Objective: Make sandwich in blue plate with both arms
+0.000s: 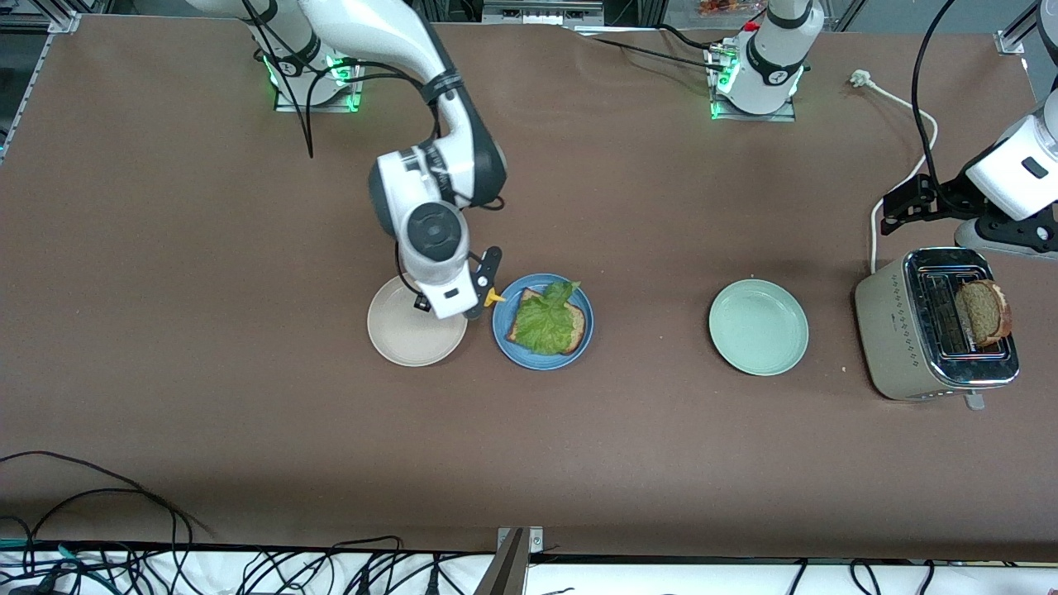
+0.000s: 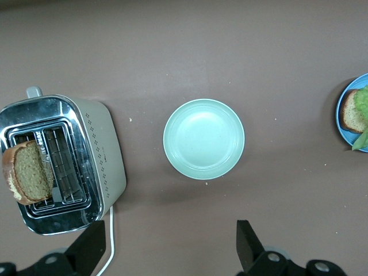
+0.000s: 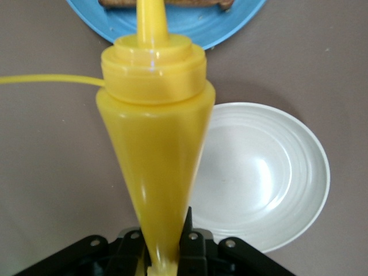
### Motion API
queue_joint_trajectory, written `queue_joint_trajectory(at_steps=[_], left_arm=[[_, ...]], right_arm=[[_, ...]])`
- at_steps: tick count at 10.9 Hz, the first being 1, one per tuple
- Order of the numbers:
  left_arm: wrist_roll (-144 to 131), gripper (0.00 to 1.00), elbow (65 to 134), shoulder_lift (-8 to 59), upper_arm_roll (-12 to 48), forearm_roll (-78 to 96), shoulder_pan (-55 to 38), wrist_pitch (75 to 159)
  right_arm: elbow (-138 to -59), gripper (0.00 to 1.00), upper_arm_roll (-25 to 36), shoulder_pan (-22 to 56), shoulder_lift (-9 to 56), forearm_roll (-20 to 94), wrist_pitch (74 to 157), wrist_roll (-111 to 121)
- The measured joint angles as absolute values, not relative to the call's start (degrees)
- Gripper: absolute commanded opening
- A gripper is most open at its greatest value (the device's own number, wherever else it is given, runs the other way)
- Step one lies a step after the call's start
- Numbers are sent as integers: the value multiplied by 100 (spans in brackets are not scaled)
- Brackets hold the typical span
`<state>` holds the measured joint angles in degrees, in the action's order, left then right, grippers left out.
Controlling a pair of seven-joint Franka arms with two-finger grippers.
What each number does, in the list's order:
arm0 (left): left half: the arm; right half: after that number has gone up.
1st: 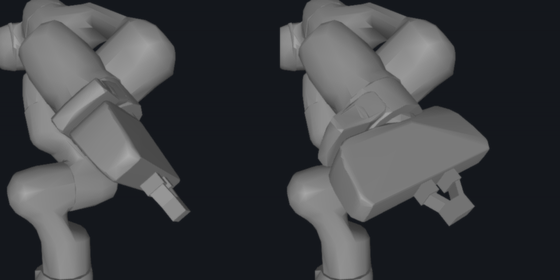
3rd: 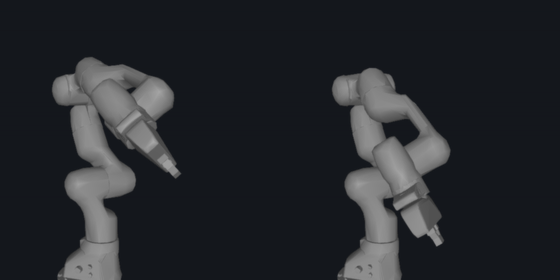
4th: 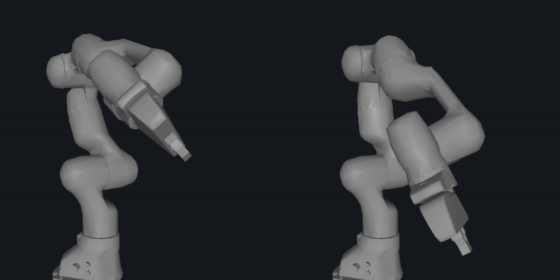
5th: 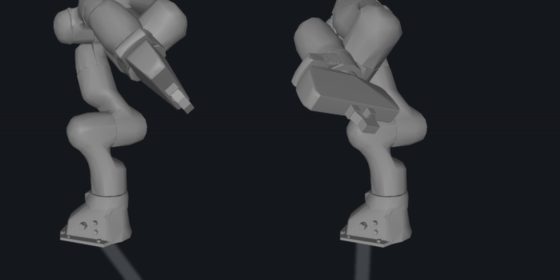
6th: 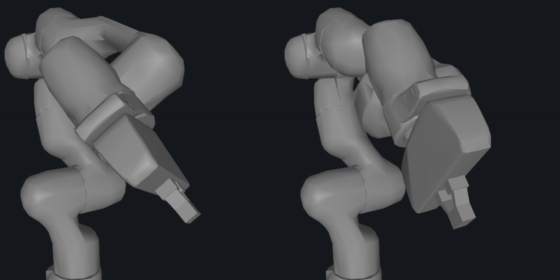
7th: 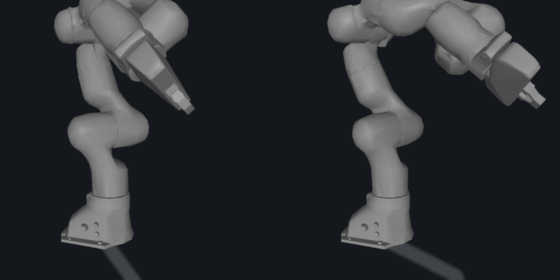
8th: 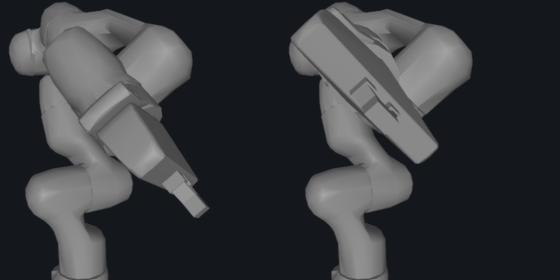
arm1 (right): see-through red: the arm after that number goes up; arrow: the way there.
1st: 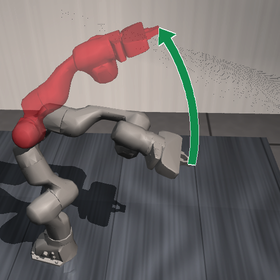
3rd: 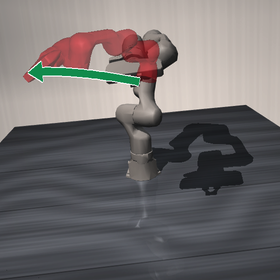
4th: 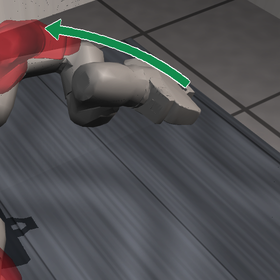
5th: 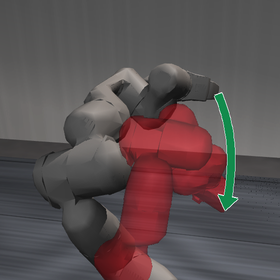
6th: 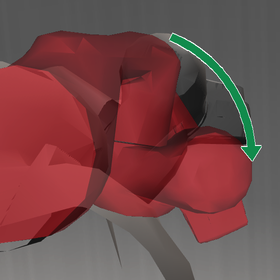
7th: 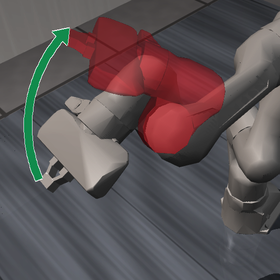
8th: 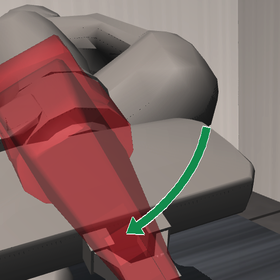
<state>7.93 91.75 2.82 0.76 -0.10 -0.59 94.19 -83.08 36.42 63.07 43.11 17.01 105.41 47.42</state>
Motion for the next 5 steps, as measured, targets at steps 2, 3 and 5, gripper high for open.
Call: queue_joint_trajectory(at_steps=[2,3,5], left_arm=[[793,100,9174,282,75,-10,-56,9419],[793,100,9174,283,75,-10,-56,9419],[793,100,9174,282,76,-10,-56,9419]], right_arm=[[-8305,0,3801,6926,4574,1141,10545,4149],[-8264,0,3862,7131,4757,999,10556,4008],[-8079,0,3960,7265,5098,713,10565,3908]])
